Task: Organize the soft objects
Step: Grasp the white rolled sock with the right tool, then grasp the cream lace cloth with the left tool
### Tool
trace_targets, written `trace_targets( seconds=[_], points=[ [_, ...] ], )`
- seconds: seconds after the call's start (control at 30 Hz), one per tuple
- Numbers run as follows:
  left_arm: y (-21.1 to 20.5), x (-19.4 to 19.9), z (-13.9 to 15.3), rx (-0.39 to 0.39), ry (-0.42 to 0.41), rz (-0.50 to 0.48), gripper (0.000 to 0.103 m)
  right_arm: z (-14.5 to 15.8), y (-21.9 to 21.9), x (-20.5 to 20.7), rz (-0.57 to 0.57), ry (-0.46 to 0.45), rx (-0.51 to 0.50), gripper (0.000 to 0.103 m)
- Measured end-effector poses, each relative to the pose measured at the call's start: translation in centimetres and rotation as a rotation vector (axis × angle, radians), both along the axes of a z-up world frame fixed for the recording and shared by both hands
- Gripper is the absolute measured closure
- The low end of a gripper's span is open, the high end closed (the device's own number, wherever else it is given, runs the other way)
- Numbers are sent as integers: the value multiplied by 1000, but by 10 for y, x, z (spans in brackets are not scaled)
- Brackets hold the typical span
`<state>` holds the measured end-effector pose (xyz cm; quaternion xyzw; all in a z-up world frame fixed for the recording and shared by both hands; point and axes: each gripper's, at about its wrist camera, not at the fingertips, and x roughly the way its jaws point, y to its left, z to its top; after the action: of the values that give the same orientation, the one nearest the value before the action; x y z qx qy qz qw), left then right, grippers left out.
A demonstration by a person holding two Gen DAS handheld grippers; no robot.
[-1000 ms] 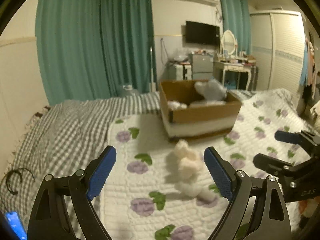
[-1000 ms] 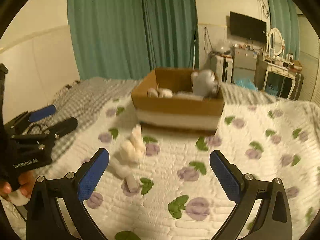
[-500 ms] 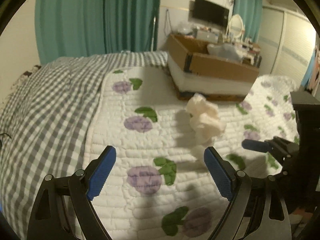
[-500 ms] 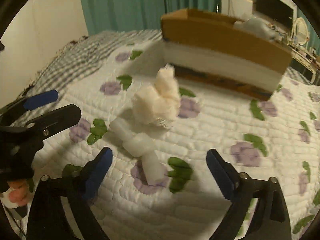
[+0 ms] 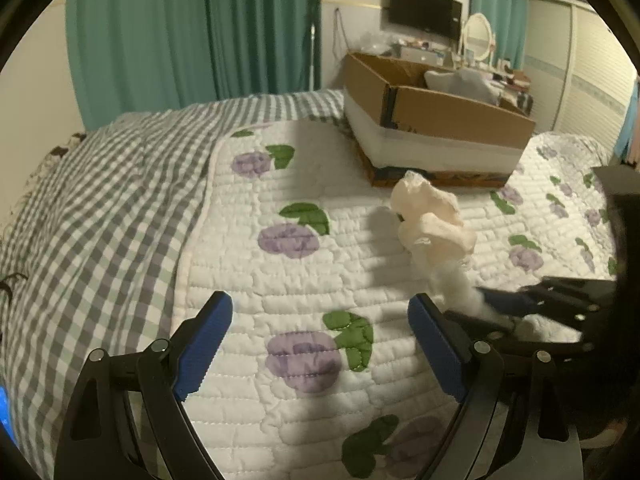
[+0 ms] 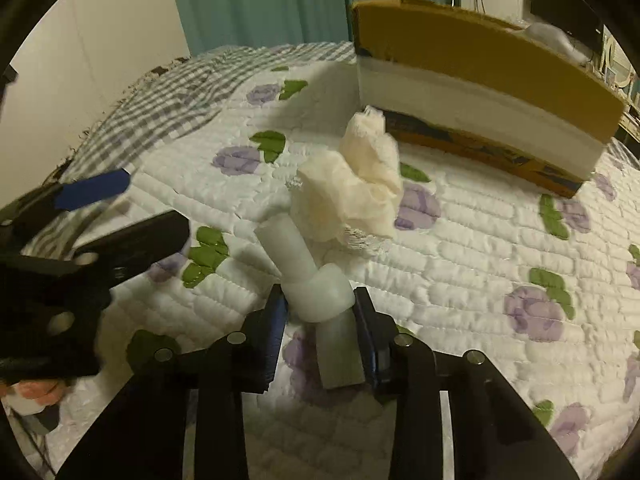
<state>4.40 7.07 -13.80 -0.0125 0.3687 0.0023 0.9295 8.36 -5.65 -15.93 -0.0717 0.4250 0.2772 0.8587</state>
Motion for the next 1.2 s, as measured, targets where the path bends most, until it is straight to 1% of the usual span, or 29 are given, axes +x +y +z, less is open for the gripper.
trace_targets(
  seconds=[0.1, 0.2, 0.3, 0.37, 0.5, 0.63, 0.7, 0.73, 0.83, 0.87, 0.93, 1.0, 1.03, 1.1, 1.2],
  points=[
    [-7, -1, 4, 17, -5, -9, 12, 12, -13, -6, -12, -23, 11, 71],
    [-22, 1, 10, 31, -7, -42, 12, 24, -33, -8, -39, -36, 21, 71],
    [-38, 9, 12, 9, 12, -65, 12, 35, -54, 1, -81, -44, 37, 71],
    [-50, 18, 13, -22, 25, -91, 12, 40, -65, 9, -105, -44, 53, 71],
    [-67, 42, 7, -71, 57, -95, 13, 46, -84, 24, -145, -47, 73, 71],
    [-76, 68, -6, -66, 79, -65, 14, 44, -99, 38, -194, -33, 48, 70],
    [-79, 75, -12, -64, 86, -63, 25, 41, -107, 44, -210, -22, 53, 70],
    [-81, 80, -16, -65, 94, -59, 27, 39, -111, 47, -216, -13, 58, 70],
    [-80, 83, -21, -77, 101, -35, 29, 35, -116, 54, -226, 12, 64, 70],
    [-80, 83, -22, -82, 103, -35, 40, 35, -117, 54, -227, 18, 66, 70],
    [-82, 83, -24, -70, 119, -41, 57, 35, -117, 54, -223, 19, 68, 70],
    [-85, 82, -23, -48, 122, -46, 64, 37, -116, 52, -216, 17, 73, 70],
    [-85, 80, -21, -51, 115, -54, 70, 38, -115, 50, -213, 16, 76, 70],
    [-86, 72, -14, -71, 96, -68, 70, 41, -115, 47, -208, 12, 78, 70],
    [-90, 59, 1, -59, 61, -73, 71, 48, -116, 39, -205, -5, 81, 70]
  ],
)
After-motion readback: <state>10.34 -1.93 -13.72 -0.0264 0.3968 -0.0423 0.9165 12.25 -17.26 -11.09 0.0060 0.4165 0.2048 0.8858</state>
